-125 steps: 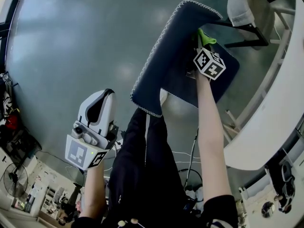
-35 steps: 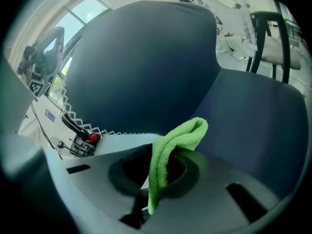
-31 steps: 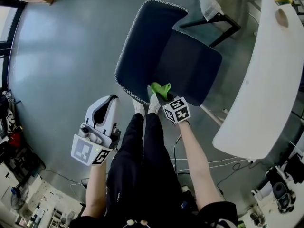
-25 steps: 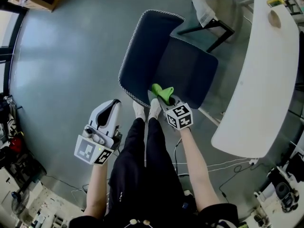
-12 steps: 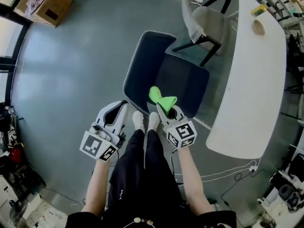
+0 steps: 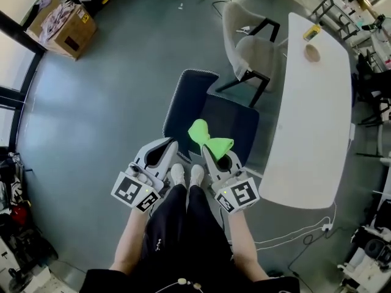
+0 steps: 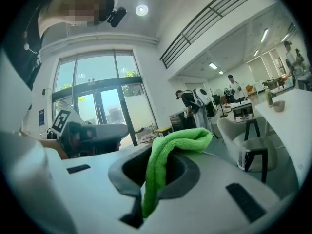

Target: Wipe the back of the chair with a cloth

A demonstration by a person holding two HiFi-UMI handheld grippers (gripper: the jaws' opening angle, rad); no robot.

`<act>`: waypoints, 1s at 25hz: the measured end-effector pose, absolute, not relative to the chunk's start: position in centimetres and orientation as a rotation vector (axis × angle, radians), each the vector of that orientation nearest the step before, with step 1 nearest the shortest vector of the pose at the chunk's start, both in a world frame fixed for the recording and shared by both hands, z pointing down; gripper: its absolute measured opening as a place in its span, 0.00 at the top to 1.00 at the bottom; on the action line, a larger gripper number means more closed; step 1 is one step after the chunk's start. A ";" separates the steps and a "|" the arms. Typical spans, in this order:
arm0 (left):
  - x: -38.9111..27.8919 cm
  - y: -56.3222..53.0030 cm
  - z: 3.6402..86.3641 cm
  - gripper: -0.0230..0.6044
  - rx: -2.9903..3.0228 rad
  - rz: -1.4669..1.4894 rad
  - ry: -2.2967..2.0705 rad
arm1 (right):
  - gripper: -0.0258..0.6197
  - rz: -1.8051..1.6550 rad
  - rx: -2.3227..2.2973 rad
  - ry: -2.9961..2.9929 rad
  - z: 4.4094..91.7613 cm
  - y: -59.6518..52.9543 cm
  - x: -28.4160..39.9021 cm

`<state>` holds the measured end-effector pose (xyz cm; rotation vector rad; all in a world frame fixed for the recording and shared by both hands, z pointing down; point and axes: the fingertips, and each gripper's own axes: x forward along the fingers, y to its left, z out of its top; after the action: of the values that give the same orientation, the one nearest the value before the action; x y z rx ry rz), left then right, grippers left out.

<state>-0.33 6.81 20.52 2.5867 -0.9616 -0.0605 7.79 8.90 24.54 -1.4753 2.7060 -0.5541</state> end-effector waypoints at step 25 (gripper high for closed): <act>1.8 5.7 5.0 0.96 2.825 -0.090 -0.967 | 0.93 -0.143 -1.617 2.387 3.8 10.4 10.5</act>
<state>1.84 5.74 4.96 2.8249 -0.9672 -0.0903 10.53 10.44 3.81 -1.6166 2.3875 -0.1430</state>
